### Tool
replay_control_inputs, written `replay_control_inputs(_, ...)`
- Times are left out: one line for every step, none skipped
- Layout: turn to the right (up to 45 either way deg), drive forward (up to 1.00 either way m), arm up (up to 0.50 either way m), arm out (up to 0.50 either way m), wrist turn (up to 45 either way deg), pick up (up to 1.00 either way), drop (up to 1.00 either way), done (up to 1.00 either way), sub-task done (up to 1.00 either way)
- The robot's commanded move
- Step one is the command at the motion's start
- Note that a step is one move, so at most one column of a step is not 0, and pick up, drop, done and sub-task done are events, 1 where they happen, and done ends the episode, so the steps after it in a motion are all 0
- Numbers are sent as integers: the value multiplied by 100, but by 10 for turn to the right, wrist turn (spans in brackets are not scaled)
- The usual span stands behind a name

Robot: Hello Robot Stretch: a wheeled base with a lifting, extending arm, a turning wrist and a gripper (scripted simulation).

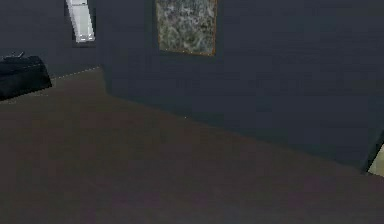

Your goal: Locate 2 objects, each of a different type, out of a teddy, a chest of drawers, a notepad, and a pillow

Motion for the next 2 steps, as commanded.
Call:
replay_control_inputs(0,60,0,0,0,0,0,0,0)
replay_control_inputs(-450,0,0,0,0,0,0,0,0)
